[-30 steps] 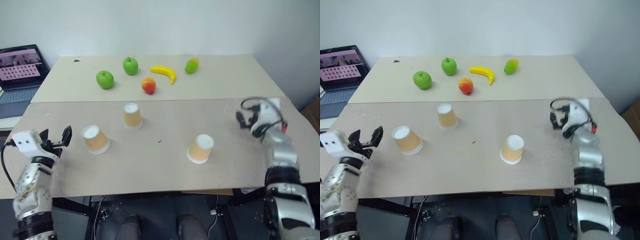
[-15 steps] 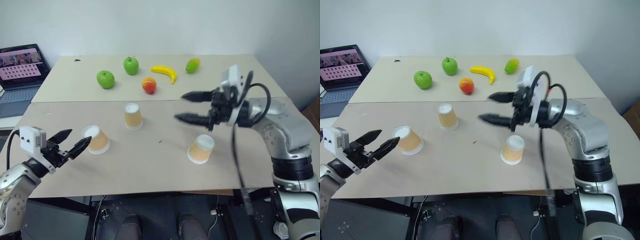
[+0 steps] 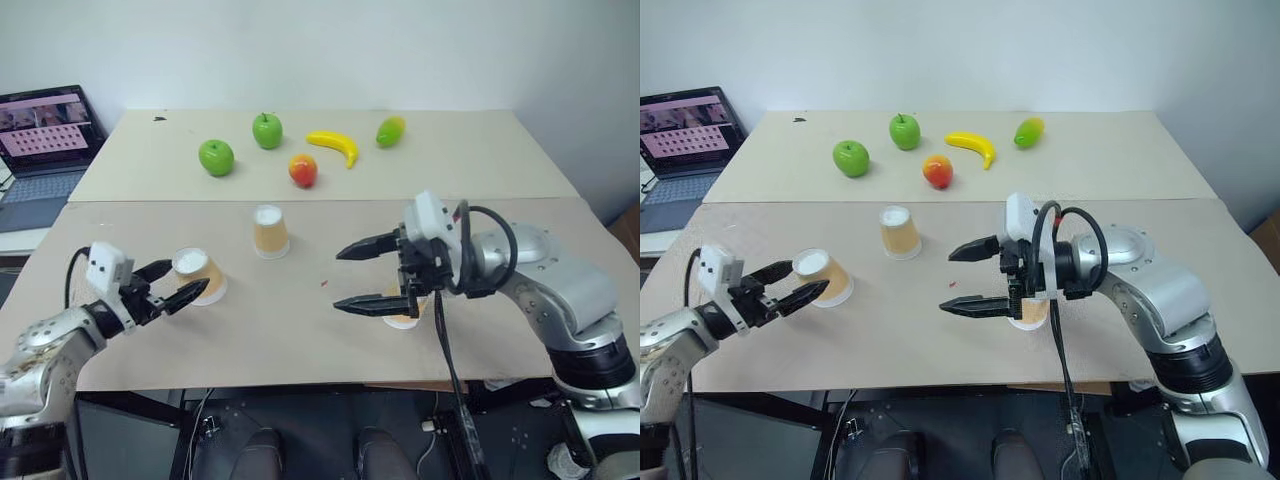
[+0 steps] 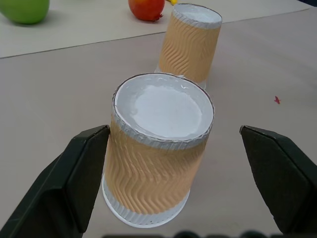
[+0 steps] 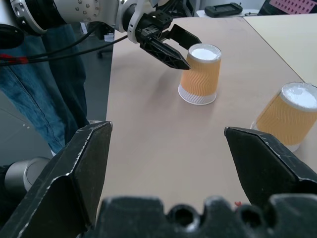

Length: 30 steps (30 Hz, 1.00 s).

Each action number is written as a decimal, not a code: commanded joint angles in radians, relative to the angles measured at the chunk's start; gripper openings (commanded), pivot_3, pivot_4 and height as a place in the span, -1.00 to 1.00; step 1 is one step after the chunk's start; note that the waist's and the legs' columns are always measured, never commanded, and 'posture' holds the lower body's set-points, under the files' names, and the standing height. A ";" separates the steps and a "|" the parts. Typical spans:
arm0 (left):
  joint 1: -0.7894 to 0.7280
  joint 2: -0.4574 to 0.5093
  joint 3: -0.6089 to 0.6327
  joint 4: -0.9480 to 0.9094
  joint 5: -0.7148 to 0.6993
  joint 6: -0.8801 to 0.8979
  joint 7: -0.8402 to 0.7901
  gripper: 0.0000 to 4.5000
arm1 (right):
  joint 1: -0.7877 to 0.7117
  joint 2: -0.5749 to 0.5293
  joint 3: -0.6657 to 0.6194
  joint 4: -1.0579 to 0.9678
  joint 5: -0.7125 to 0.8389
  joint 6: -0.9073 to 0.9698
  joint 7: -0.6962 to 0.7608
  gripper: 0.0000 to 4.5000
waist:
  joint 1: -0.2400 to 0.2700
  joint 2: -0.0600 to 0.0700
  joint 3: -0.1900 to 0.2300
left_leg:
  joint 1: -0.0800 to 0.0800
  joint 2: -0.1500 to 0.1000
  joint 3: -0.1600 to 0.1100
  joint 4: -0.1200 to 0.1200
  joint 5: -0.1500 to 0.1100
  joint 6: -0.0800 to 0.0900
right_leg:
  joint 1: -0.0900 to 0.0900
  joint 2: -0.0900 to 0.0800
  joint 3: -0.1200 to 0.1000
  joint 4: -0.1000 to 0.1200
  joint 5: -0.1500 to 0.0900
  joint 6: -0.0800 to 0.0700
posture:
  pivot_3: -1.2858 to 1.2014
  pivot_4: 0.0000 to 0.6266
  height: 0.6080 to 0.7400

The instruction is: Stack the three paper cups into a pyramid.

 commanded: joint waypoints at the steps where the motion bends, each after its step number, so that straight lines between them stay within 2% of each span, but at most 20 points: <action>1: -0.071 0.011 -0.027 0.047 0.032 -0.043 -0.041 1.00 | 0.008 -0.014 -0.049 -0.053 0.014 0.016 -0.037 0.90 | -0.001 0.000 0.000 | 0.000 0.000 0.000 0.000 0.000 0.000 | 0.000 0.000 0.000 0.000 0.000 0.000 | 0.03 -0.52 0.88; 11: -0.165 0.011 -0.067 0.132 0.077 -0.071 -0.099 1.00 | 0.051 -0.025 -0.070 -0.065 0.009 0.026 -0.096 0.90 | -0.003 0.000 0.000 | -0.001 0.000 0.000 0.000 0.000 0.000 | -0.001 0.000 0.000 0.000 0.000 0.000 | 0.03 -0.52 0.88; 14: -0.173 0.012 -0.066 0.138 0.082 -0.074 -0.108 0.70 | 0.052 -0.025 -0.068 -0.058 0.003 0.020 -0.105 1.00 | -0.003 0.000 0.000 | -0.001 0.000 0.000 0.000 0.000 0.000 | -0.001 0.000 0.000 0.000 0.000 0.000 | 0.03 -0.52 0.88; 17: -0.174 0.015 -0.063 0.133 0.085 -0.073 -0.112 0.22 | 0.051 -0.023 -0.065 -0.050 -0.003 0.014 -0.110 1.00 | -0.003 0.000 0.000 | -0.001 0.000 0.000 0.000 0.000 0.000 | -0.001 0.000 0.000 0.000 0.000 0.000 | 0.03 -0.52 0.88; 19: -0.176 0.016 -0.061 0.128 0.087 -0.070 -0.113 0.06 | 0.048 -0.021 -0.064 -0.046 -0.003 0.014 -0.113 1.00 | -0.003 0.000 0.000 | -0.001 0.000 0.000 0.000 0.000 0.000 | -0.001 0.000 0.000 0.000 0.000 0.000 | 0.03 -0.52 0.88; 25: -0.203 0.012 -0.091 0.074 0.075 -0.036 -0.138 0.03 | 0.038 -0.015 -0.058 -0.032 -0.014 0.010 -0.121 1.00 | -0.002 0.000 0.000 | -0.001 0.000 0.000 0.000 0.000 0.000 | -0.001 0.000 0.000 0.000 0.000 0.000 | 0.03 -0.52 0.88; 30: -0.293 -0.028 -0.203 0.025 0.054 0.012 -0.205 0.03 | 0.037 -0.013 -0.058 -0.033 -0.022 0.016 -0.139 1.00 | 0.003 -0.001 0.000 | -0.002 0.000 0.000 0.001 0.000 0.000 | -0.001 0.000 0.000 0.000 0.000 0.000 | 0.03 -0.52 0.88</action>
